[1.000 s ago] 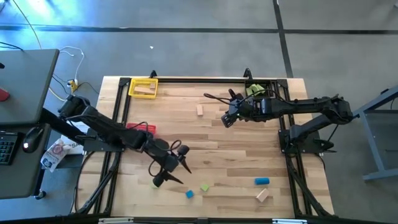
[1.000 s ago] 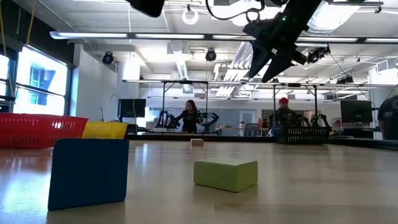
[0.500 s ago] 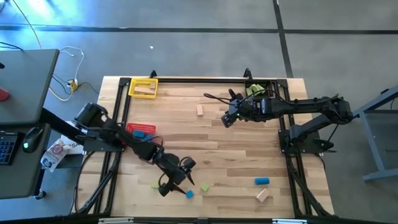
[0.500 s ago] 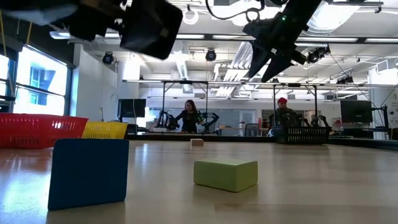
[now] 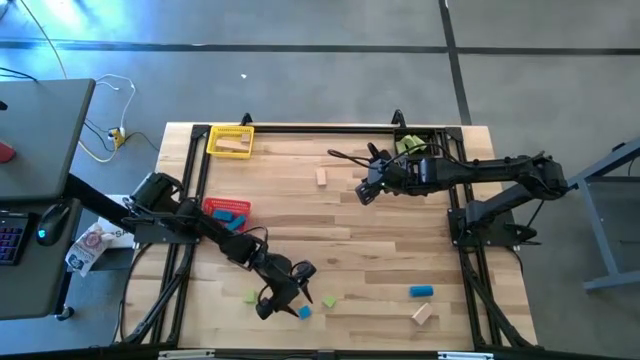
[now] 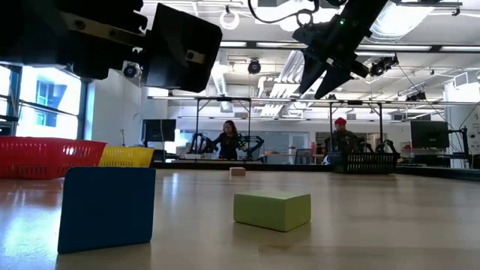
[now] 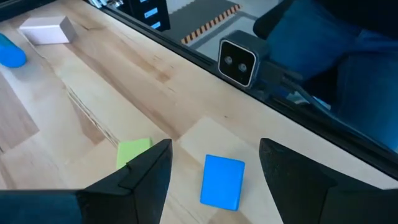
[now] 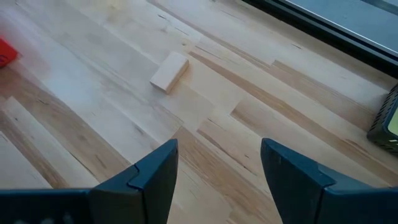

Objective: Sort & place blocks by color
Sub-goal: Put the blue block into the red bin

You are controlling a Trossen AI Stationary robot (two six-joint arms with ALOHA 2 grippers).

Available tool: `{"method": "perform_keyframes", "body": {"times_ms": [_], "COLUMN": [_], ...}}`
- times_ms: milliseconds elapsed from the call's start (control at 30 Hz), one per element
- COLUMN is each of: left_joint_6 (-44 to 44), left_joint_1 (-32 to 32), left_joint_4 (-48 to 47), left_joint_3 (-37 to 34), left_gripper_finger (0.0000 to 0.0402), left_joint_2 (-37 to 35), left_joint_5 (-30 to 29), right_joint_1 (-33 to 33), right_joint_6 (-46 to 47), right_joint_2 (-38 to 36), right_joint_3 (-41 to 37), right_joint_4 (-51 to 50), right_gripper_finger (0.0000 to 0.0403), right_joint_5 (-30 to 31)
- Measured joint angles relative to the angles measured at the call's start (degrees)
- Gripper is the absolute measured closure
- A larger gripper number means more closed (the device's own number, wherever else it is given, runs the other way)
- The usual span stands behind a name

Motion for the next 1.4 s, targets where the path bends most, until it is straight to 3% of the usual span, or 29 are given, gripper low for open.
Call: {"method": "perform_keyframes", "body": {"times_ms": [600,967,1133,1400], "left_joint_6": [0.9,1.7,6.9,7.1], "left_joint_1": [0.0,0.0,-1.1,-1.5], "left_joint_4": [0.5,-19.7,-20.7,-20.8], "left_joint_3": [0.4,16.1,16.6,16.5], "left_gripper_finger": [0.0174,0.0174,0.0174,0.0174], "left_joint_2": [0.0,2.8,4.5,7.7], "left_joint_5": [0.0,-0.1,-0.2,-0.2], "right_joint_1": [0.0,0.0,0.0,0.0], "right_joint_6": [1.0,1.0,1.1,1.0], "right_joint_2": [0.0,0.0,0.0,0.0], "right_joint_3": [0.0,0.0,0.0,0.0], "right_joint_4": [0.0,0.9,1.1,1.3], "right_gripper_finger": [0.0188,0.0188,0.0188,0.0188], "right_joint_5": [1.1,1.0,0.1,-0.3]}}
